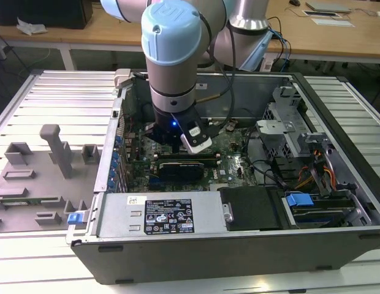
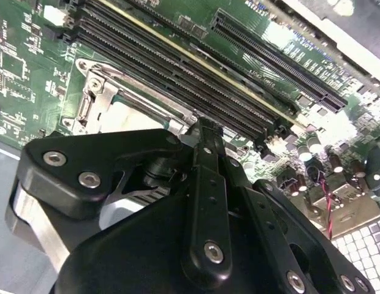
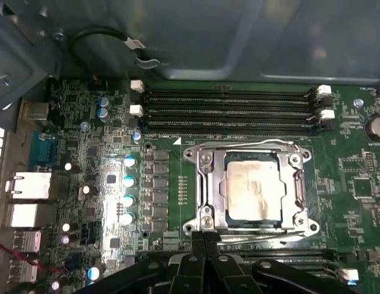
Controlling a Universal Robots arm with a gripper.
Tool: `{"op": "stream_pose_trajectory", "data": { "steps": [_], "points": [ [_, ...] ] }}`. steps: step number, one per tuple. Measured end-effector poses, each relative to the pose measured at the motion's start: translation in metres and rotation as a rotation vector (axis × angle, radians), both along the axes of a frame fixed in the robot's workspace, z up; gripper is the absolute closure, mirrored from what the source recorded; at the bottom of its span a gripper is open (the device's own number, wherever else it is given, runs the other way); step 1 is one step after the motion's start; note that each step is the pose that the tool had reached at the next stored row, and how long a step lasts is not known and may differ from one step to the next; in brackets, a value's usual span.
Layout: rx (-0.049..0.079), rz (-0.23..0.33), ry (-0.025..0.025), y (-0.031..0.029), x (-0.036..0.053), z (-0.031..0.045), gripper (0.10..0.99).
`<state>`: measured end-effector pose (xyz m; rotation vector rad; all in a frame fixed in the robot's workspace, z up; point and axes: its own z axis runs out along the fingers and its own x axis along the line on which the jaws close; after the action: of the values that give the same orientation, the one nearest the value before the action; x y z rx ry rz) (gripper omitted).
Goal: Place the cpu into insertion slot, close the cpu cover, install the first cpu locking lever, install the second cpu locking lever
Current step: 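Install the second cpu locking lever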
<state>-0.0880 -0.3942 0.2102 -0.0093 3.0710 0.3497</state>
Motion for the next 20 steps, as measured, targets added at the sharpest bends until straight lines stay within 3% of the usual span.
{"op": "stream_pose_trajectory", "data": {
  "steps": [5,13,15,20],
  "points": [
    [0.011,0.000,0.0000,0.0057,-0.0042,-0.0094,0.980],
    [0.013,0.000,0.0000,0.0105,-0.0070,-0.0133,0.980],
    [0.013,0.000,-0.0003,0.0107,-0.0070,-0.0089,0.980],
    [0.004,0.000,0.0001,0.0117,-0.0070,0.0122,0.980]
  ]
}}
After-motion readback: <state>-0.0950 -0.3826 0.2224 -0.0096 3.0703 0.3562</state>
